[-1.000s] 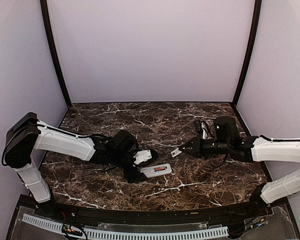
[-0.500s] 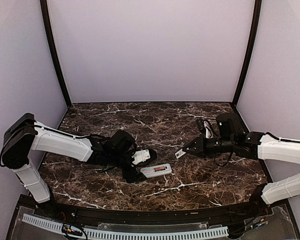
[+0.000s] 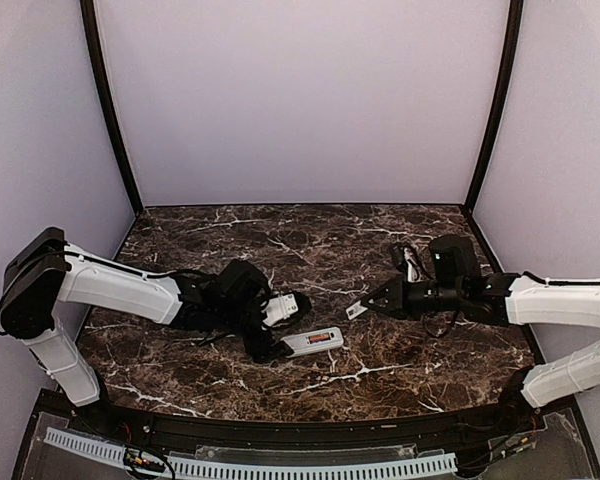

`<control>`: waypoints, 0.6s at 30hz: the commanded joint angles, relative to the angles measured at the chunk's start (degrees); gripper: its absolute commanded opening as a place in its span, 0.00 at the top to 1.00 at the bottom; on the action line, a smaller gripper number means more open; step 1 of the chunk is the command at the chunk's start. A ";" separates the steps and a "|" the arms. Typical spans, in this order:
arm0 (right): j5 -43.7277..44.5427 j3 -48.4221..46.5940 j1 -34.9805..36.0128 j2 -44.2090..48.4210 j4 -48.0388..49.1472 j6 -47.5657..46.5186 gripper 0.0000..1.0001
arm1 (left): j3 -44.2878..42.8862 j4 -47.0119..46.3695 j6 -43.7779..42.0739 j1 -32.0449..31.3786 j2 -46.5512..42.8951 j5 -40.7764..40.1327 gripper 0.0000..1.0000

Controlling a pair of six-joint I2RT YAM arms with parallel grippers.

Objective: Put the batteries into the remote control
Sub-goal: Hold the remote control without the battery cover at the center of the board.

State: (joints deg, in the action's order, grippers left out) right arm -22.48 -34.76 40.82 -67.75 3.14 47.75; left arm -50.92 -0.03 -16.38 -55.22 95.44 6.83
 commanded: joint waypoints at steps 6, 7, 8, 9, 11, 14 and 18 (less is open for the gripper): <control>1.69 1.18 1.62 -11.01 16.71 3.79 1.00 | 4.48 -3.45 -4.86 2.30 -1.10 2.71 0.15; 1.97 0.55 2.16 -12.70 17.57 3.76 1.00 | 4.46 -3.76 -4.42 2.79 -1.21 2.98 0.15; 2.14 0.09 2.61 -14.27 18.77 4.02 1.00 | 4.44 -3.75 -4.21 3.55 -1.46 3.22 0.15; 2.11 -0.24 2.99 -15.59 20.39 4.44 1.00 | 4.47 -3.68 -4.15 3.81 -1.69 3.90 0.15; 1.84 -0.75 3.54 -17.39 23.07 4.96 1.00 | 4.54 -3.73 -4.71 4.14 -1.95 4.76 0.15; 1.16 -2.21 3.57 -19.20 23.29 3.61 1.00 | 4.09 -3.06 -4.93 4.16 -0.15 6.26 0.15; -0.20 -5.46 3.44 -20.94 18.57 -0.45 1.00 | 1.43 -0.70 -4.48 4.17 3.78 10.29 0.15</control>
State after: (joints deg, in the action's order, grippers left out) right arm -21.41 -36.42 44.10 -87.50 21.32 50.92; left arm -47.57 -3.01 -20.60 -50.89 96.44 12.45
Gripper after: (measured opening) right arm 0.060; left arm 0.848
